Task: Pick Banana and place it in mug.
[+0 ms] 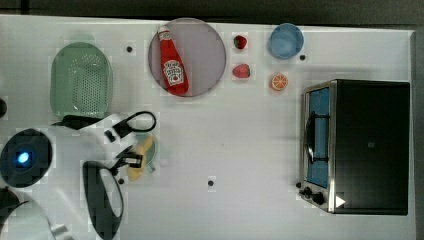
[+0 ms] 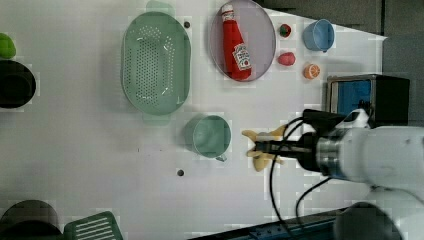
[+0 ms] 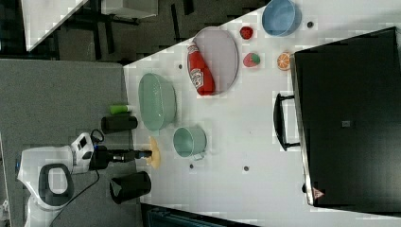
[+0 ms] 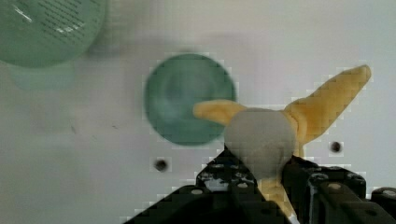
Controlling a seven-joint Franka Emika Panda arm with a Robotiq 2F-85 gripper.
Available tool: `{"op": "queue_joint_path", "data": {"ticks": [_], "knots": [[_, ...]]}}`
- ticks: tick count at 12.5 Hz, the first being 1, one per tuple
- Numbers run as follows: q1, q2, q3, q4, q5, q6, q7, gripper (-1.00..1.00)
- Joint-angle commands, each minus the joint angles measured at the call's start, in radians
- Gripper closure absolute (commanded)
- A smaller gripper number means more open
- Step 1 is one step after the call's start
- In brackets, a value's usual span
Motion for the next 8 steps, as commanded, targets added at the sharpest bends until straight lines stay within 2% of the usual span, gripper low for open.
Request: {"op": "queue_joint_path", "data": {"ticks": [1,5,8], "knots": [[-0.01,0.06,0.022,-0.026,-0.017,0.081,0.216,0.42],[-0.01,0.172,0.026,-0.073,-0.024,0.241,0.241,0.42],[-0.011,0.23,0.016,-0.078,-0.03,0.272,0.311,0.36]]}}
